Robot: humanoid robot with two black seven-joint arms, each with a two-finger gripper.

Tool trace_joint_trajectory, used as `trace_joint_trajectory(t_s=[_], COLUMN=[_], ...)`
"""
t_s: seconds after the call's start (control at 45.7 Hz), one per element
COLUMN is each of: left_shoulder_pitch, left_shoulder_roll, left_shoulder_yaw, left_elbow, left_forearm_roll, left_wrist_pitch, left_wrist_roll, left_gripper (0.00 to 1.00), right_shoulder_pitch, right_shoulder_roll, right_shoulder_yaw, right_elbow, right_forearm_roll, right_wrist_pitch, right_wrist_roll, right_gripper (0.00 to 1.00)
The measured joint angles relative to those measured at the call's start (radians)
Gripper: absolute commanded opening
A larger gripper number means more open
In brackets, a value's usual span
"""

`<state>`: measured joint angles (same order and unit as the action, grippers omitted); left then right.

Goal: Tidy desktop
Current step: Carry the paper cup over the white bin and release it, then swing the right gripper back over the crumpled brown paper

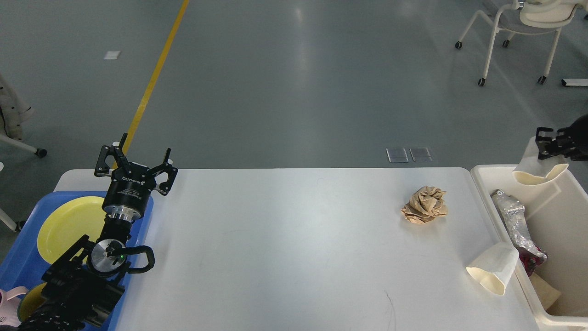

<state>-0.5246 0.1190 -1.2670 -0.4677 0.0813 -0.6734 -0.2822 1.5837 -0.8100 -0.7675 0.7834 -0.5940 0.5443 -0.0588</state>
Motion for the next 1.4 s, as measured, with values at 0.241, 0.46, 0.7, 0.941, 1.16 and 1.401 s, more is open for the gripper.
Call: trace_joint_trajectory(t_s=[0.241, 0.46, 0.7, 0.941, 1.16, 1.401], left_shoulder_pitch=[0.0, 0.0, 0.0, 0.0, 0.0, 0.0], left_shoulder_roll=[0.001, 0.0, 0.0, 0.0, 0.0, 0.0], left_shoulder_yaw=[0.0, 0.0, 0.0, 0.0, 0.0, 0.0], left_elbow=[0.0, 0.0, 0.0, 0.0, 0.0, 0.0], left_forearm_roll=[0.0, 0.0, 0.0, 0.0, 0.0, 0.0], left_wrist_pitch=[0.0, 0.0, 0.0, 0.0, 0.0, 0.0], left_wrist_roll=[0.0, 0.0, 0.0, 0.0, 0.0, 0.0], left_gripper=[0.97, 0.97, 0.97, 0.97, 0.97, 0.97], right_shoulder_pitch=[-0.453, -0.691, -0.767, -0.787, -0.782, -0.655], right_shoulder_roll=[0.133, 0.267, 0.304, 0.301, 0.3, 0.279], right_shoulder_yaw=[0.114, 0.196, 0.199, 0.192, 0.194, 0.201], right_elbow=[-0.414, -0.613, -0.636, -0.636, -0.629, -0.548], right_forearm_roll=[0.085, 0.129, 0.131, 0.131, 0.131, 0.128], right_wrist_pitch=[-0.302, -0.491, -0.571, -0.564, -0.562, -0.552], right_wrist_roll=[0.003, -0.002, -0.006, -0.018, -0.02, -0.023], right_gripper=[0.0, 0.0, 1.0, 1.0, 1.0, 1.0])
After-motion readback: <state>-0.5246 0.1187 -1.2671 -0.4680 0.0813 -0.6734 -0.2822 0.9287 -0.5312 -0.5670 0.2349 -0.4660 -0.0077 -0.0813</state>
